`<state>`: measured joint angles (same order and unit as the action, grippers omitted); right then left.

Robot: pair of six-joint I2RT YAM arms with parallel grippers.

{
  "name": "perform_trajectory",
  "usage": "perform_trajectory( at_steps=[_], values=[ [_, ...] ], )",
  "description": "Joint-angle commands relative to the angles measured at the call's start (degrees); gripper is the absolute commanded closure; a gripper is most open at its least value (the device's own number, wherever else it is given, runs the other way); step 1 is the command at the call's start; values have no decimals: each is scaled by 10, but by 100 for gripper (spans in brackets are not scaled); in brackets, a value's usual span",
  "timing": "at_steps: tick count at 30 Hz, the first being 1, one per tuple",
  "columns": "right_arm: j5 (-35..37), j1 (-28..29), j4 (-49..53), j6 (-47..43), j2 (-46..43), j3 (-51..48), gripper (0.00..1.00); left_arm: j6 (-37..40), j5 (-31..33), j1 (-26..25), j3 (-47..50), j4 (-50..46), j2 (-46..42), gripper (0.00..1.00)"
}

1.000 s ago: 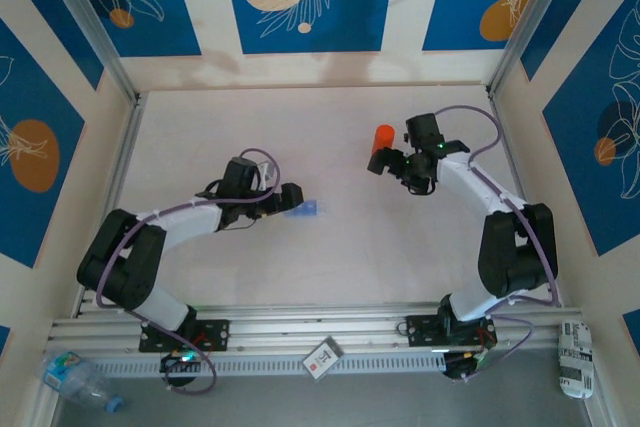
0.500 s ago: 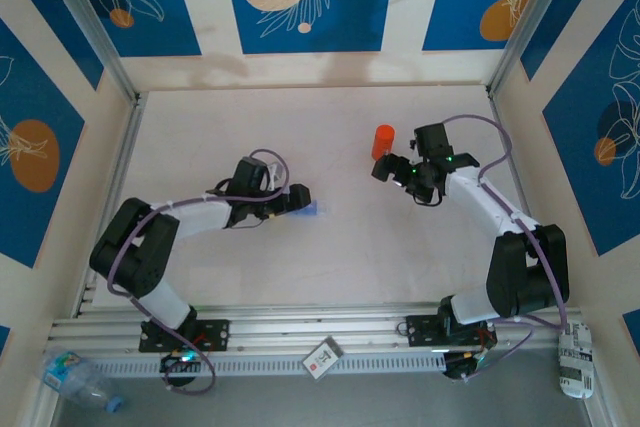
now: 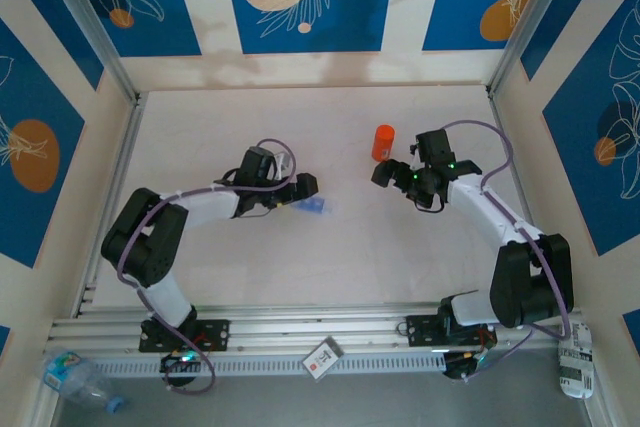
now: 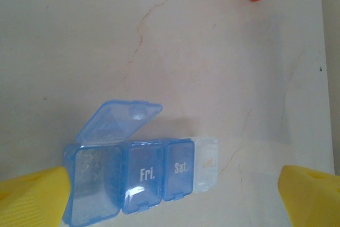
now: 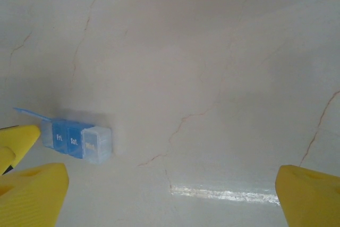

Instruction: Sort the pills into containers

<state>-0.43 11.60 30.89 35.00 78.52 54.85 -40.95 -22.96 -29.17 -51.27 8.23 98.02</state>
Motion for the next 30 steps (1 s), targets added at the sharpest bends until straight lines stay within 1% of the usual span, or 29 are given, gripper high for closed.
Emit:
perform_trajectory(
  at_steps=[1,4,7,9,13,16,20,25,30],
  values=[
    [4,-3,15,-21,-4,40,0,35,1,-2,-29,-36,-16,0],
    [24,-5,29,-30,18,86,0,58,24,6,-34,-70,-45,0],
    [43,-7,50,-45,62,151,0,78,48,19,-32,-95,-81,0],
    [59,-7,70,-55,104,204,1,98,64,29,-30,-109,-104,0],
    [79,-9,118,-78,202,311,5,126,98,40,-20,-118,-144,0],
    [101,-10,161,-91,277,396,7,142,101,49,-24,-140,-166,0],
    [117,-6,196,-105,347,483,8,162,113,53,-22,-165,-188,0],
    [139,3,222,-120,398,539,9,165,119,60,0,-156,-212,0],
    [146,10,229,-130,427,555,14,164,116,63,3,-155,-215,0]
  ],
)
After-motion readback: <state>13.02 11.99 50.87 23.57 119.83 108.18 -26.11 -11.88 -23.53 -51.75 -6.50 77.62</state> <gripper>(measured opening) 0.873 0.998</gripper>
